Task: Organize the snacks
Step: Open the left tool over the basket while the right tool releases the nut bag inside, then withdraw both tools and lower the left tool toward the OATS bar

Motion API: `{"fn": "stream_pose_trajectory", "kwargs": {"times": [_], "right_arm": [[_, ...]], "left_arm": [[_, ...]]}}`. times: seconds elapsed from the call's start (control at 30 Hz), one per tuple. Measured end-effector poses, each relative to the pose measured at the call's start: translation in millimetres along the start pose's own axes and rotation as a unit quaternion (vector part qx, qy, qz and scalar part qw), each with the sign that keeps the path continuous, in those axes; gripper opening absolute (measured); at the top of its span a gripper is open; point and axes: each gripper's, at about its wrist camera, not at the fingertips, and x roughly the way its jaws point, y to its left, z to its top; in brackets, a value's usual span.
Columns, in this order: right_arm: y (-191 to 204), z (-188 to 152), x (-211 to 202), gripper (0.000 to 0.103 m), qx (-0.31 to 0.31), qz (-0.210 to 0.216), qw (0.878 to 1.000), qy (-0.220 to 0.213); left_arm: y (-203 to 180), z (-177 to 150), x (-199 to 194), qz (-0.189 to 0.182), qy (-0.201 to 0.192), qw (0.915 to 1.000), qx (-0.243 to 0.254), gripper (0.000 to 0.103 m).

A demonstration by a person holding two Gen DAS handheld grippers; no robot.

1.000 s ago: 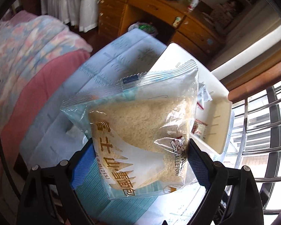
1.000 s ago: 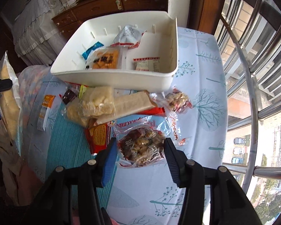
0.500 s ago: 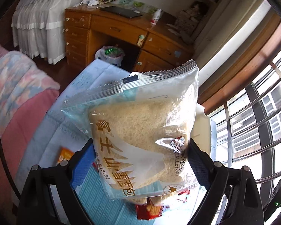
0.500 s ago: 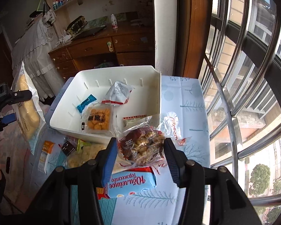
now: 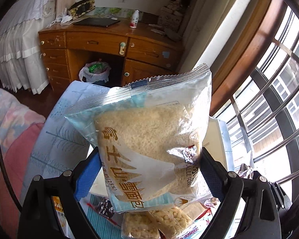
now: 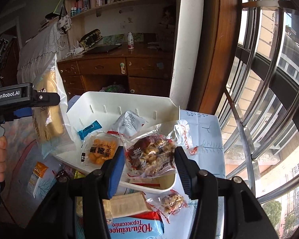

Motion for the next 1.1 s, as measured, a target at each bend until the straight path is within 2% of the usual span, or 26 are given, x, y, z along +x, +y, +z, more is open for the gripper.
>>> {"fn": "stream_pose_trajectory", "kwargs": {"times": [0.27, 0.47, 0.53, 0.73, 1.1], "right_arm": [[6, 3, 16, 0.052, -0.006, 0.007, 1.0, 0.0], [3, 2, 21, 0.054, 0.001, -0.001, 1.0, 0.004], [1, 2, 21, 0.06, 0.005, -0.007, 1.0, 0.004], [-3, 1, 12, 0.062, 0.018, -0.01, 1.0, -0.001], [-6, -2, -23, 0.062, 0.03, 0.001, 0.999, -0.024]], "left_arm": [[-7, 6, 24, -0.009, 0.039, 0.9991, 0.013, 0.094], [-12, 3, 23, -0.013, 0.035, 0.999, 0.024, 0.098], [-14, 2, 21, -0.013, 0.034, 0.999, 0.026, 0.098], [-13, 2, 5, -0.014, 0.029, 0.9993, 0.021, 0.098], [-2, -9, -56, 0.003, -0.005, 1.0, 0.007, 0.098]]}}
